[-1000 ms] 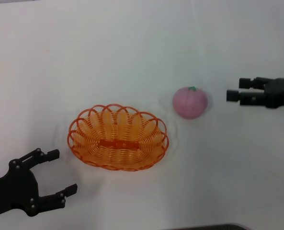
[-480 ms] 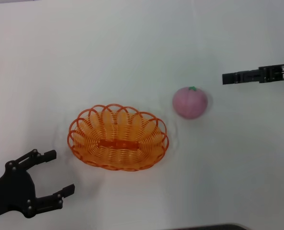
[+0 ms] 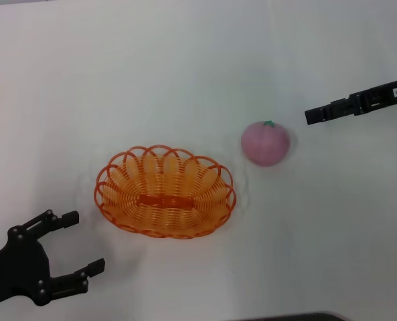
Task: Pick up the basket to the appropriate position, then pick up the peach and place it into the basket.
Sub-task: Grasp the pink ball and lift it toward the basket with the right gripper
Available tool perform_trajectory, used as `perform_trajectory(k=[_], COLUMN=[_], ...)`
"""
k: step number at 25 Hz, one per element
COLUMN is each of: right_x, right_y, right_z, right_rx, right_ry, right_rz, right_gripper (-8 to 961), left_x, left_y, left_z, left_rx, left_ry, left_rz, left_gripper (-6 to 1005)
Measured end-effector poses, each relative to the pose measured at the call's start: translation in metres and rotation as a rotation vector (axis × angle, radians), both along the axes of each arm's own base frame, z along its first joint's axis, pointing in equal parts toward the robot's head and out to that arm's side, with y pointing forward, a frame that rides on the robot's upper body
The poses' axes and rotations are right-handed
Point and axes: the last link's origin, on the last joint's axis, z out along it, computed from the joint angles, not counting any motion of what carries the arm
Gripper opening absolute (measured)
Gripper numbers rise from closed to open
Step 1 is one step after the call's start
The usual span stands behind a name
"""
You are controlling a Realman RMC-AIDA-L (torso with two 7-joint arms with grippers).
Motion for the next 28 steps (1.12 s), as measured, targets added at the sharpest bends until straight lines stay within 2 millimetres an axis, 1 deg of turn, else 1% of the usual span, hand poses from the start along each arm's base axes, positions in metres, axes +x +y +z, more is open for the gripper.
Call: perform_trajectory(k=[9, 16, 22, 28], right_x=[-0.030, -0.047, -0.057, -0.062], right_y=[0.017, 0.024, 0.026, 0.028], right_z=[-0.013, -0.024, -0.037, -0.044], right_rx=[-0.077, -0.116, -0.161, -0.173], right_ry=[-0.090, -0.128, -0.180, -0.225], right_rz=[0.081, 0.103, 0.119, 0.136], right_gripper=[887, 885, 883, 881], left_x=[0.000, -0.001, 0.000, -0.001], left_y=[-0.001, -0.002, -0.003, -0.003], left_z=[-0.001, -0.001, 0.001, 0.002], left_rx=[-0.002, -0.001, -0.002, 0.003], left_ry=[-0.003, -0.004, -0.007, -0.008], left_rz=[0.003, 0.009, 0.003, 0.005], left_gripper=[907, 907, 907, 907])
